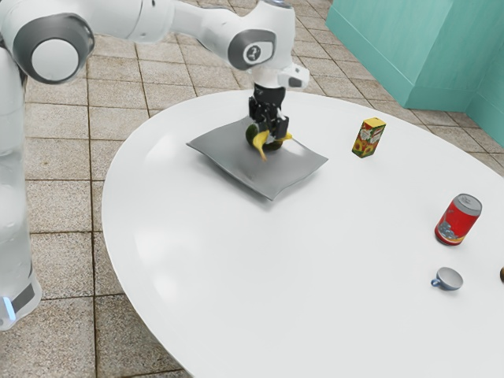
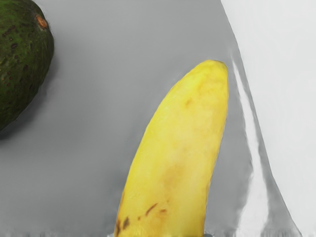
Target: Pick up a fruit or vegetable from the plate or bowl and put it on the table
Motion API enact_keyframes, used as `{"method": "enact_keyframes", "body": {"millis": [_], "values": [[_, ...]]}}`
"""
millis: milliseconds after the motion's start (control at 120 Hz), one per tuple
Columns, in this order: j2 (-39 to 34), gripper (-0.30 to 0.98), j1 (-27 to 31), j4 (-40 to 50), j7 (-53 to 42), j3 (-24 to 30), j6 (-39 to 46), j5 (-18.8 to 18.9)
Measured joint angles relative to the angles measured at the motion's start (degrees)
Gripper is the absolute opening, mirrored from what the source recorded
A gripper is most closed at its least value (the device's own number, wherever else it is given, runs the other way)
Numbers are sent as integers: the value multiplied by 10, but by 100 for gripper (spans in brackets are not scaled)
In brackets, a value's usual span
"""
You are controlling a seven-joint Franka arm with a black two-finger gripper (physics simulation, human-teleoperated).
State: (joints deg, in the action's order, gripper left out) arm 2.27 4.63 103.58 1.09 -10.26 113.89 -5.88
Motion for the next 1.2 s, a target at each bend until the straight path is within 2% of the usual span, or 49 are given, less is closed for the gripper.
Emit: {"method": "enact_keyframes", "body": {"millis": [200, 483, 567, 658, 767, 833, 900, 942, 1000, 1058, 1100, 1200], "values": [[-15, 13, -113, 0, 4, 1, -43, -1], [-9, 12, -264, 1, 11, 1, -60, -1], [-3, 21, -284, 1, 12, 1, -60, -2], [2, 32, -268, 0, 14, 1, -58, -2], [5, 51, -202, 0, 13, 1, -56, -2], [9, 58, -160, 0, 11, -1, -62, -1], [9, 62, -151, -11, 2, -28, -80, 1], [7, 64, -150, -54, -24, -47, -98, 9], [7, 65, -138, -162, -89, -57, -140, 25], [-1, 67, -130, -278, -156, -55, -187, 77], [-1, 67, -135, -323, -205, -63, -213, 100], [62, 68, -98, -348, -315, -73, -254, 73]]}}
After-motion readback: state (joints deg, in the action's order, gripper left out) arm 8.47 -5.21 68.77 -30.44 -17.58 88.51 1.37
